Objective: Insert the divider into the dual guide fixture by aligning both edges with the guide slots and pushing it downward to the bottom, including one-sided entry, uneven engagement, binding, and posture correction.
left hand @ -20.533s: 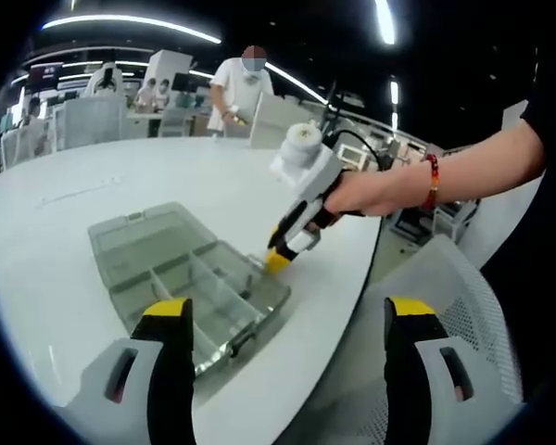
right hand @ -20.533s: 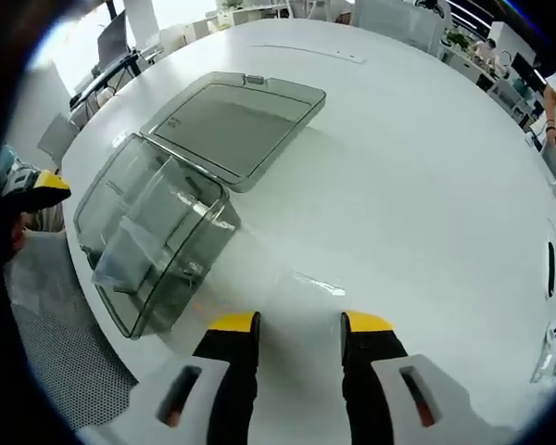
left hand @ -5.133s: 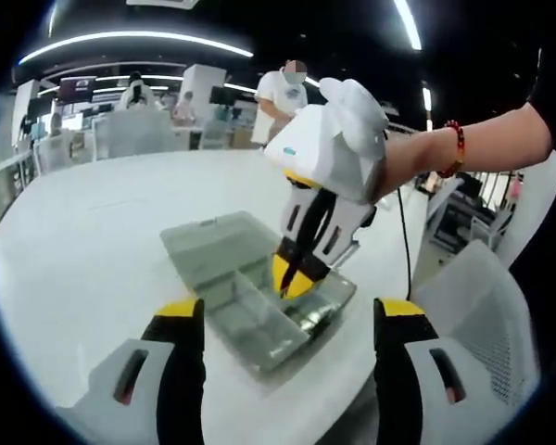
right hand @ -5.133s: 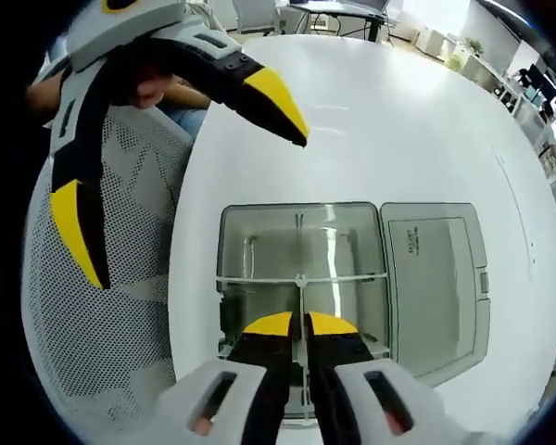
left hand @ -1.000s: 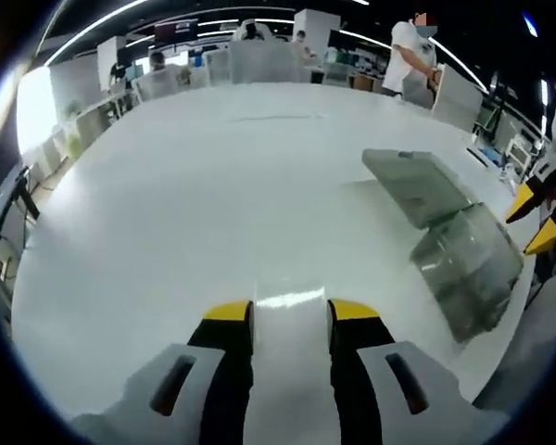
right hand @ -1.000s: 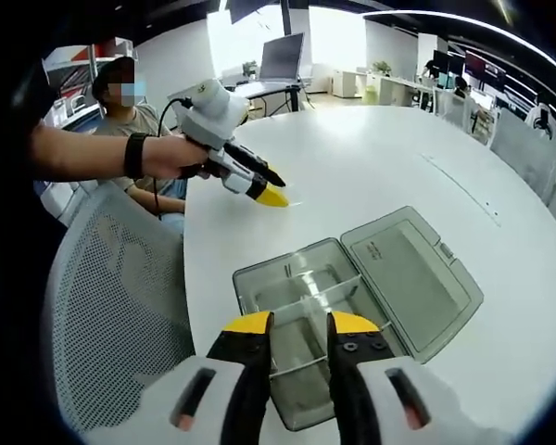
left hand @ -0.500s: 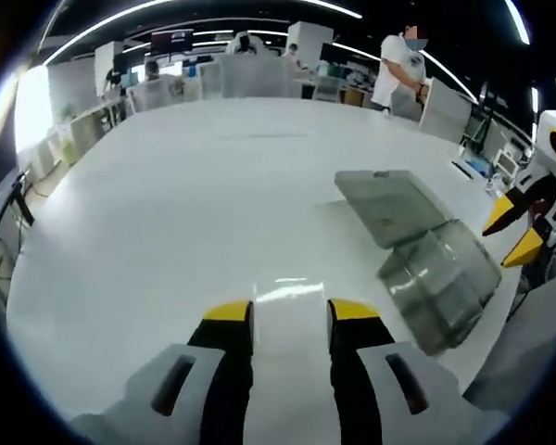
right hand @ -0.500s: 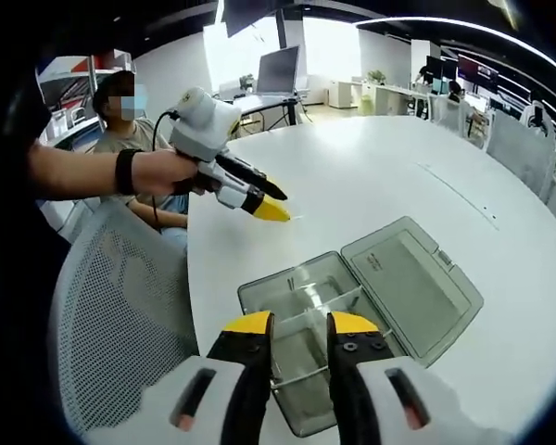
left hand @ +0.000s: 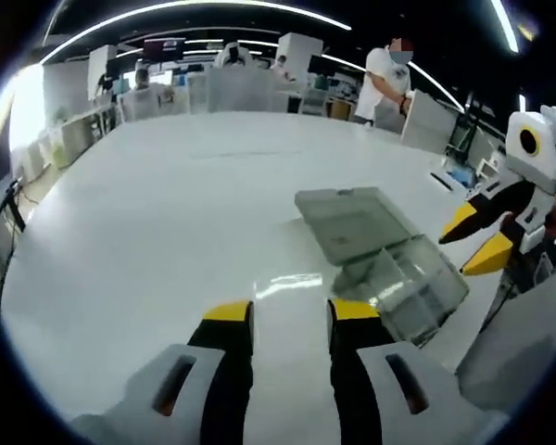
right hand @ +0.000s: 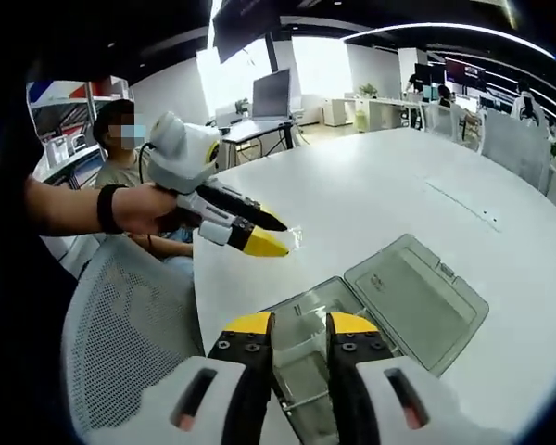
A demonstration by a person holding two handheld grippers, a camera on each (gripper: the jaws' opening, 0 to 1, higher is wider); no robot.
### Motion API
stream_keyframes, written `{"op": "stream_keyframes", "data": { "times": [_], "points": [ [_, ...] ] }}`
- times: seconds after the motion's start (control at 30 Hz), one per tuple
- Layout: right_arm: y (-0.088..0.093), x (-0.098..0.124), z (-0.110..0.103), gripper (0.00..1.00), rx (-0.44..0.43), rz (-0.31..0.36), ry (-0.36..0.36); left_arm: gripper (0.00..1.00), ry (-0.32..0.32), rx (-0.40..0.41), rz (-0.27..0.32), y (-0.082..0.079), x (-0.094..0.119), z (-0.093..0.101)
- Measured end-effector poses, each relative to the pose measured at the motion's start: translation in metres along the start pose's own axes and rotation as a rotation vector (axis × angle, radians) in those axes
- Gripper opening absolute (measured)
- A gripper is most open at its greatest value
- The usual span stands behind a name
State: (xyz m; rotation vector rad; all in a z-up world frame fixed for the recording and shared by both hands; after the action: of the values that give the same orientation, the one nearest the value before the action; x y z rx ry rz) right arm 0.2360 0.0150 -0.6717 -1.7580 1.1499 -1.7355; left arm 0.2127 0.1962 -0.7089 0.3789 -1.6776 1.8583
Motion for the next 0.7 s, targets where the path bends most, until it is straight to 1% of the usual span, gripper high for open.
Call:
{"op": "stream_keyframes", "data": {
  "times": [0.1,0.17,0.3,0.43,0.5,0.57,0.63,0.7],
  "points": [
    [-0.004,0.0,-0.002,0.17,-0.02,0.025,0.004,0.3,0.013,0.014,0.014,-0.003,0.001,0.006],
    [-0.006,0.0,-0.004,0.17,-0.032,0.047,-0.001,0.3,0.023,0.001,0.016,-0.004,0.001,0.012],
    [-0.007,-0.001,-0.005,0.16,-0.052,0.064,0.013,0.3,0.039,0.002,0.037,-0.009,0.004,0.02],
    [-0.012,0.0,-0.005,0.16,-0.123,0.123,0.016,0.3,0.062,-0.005,0.065,-0.014,0.007,0.029],
    [-0.013,-0.001,-0.003,0.16,-0.149,0.14,0.028,0.3,0.071,0.003,0.081,-0.016,0.01,0.033],
    [-0.012,-0.001,-0.003,0.17,-0.169,0.141,0.046,0.3,0.078,0.002,0.097,-0.018,0.011,0.035],
    [-0.016,-0.003,-0.003,0.18,-0.224,0.186,0.056,0.3,0.09,-0.004,0.11,-0.019,0.013,0.04],
    [-0.018,-0.004,-0.004,0.17,-0.261,0.207,0.059,0.3,0.094,-0.003,0.118,-0.019,0.013,0.042]
  ]
}}
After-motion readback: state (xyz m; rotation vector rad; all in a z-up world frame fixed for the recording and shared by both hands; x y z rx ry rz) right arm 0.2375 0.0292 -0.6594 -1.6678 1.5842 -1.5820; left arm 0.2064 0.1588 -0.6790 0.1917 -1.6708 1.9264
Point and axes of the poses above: the point that each gripper's makers call its tool centre point, and the gripper's own axes: x roughly backward along the fingers, z roughly to its right, y roughly out of its underside, the point moved 6 cm from there along x, roughly backward along the fingers
